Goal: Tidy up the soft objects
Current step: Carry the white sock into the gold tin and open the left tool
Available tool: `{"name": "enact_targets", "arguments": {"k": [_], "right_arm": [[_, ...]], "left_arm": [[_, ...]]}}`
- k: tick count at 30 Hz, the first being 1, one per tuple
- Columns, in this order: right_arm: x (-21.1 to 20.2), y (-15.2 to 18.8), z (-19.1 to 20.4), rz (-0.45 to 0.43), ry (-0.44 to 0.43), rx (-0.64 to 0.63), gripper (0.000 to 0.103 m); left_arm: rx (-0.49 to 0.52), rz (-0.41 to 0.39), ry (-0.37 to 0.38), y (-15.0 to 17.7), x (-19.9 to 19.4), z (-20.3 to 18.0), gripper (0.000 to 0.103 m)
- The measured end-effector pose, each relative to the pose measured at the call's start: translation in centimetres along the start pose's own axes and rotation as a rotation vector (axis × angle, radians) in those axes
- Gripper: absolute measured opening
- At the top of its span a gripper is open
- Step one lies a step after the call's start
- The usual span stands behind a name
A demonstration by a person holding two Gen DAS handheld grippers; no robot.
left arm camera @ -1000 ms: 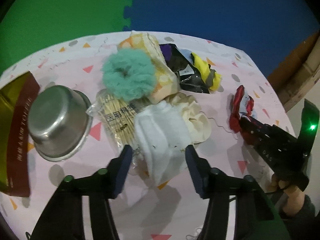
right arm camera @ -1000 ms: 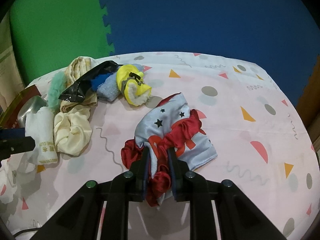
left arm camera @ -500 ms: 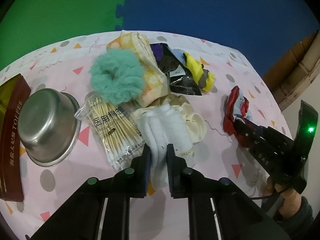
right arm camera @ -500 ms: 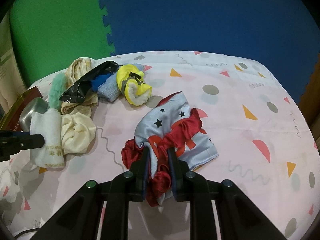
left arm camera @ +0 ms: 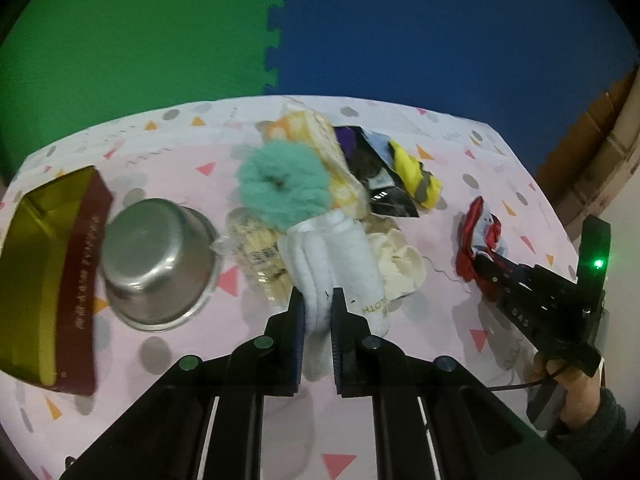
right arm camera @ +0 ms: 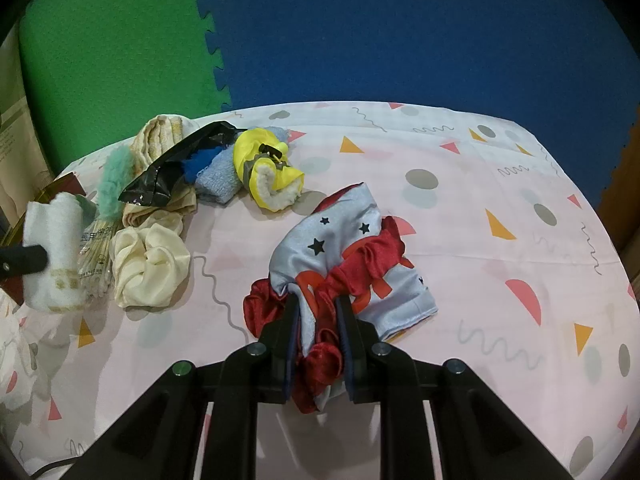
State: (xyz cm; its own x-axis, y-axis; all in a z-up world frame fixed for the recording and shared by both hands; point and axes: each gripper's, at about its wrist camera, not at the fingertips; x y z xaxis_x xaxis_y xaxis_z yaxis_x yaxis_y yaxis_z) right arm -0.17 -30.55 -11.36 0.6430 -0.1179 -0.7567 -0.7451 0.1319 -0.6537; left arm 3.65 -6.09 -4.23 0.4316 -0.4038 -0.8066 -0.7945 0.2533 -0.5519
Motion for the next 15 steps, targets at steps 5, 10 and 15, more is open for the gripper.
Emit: {"name": "enact_targets", "arguments": {"k": [5,10,15], "right_arm": [[0.0,0.0,0.0,0.000,-0.001,0.000,0.019],[0.0,0.0,0.0,0.000,0.000,0.000,0.019],[0.0,0.0,0.0,0.000,0.000,-0.001,0.019]], "left_arm": [[-0.016,-0.023,-0.059,-0.6,-2.0,1.9,0.010],[-0.045,-0.071,-0.143,-1.6,-4.5,5.2,0.010],[-0.099,-0.085,-0.227,-2.1,-6.0,9.5,0.010]]}}
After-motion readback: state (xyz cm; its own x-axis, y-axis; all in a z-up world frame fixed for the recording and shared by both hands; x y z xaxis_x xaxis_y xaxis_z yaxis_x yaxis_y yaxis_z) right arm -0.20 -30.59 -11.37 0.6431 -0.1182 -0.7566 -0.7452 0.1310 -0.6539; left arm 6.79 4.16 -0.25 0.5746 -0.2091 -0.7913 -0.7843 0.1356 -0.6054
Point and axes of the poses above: each gripper's, at about its wrist camera, not at the fingertips, and x roughly the way its jaws point, z to its left, y to its underside, and after that the axes turned 5 degrees about y, right-handed
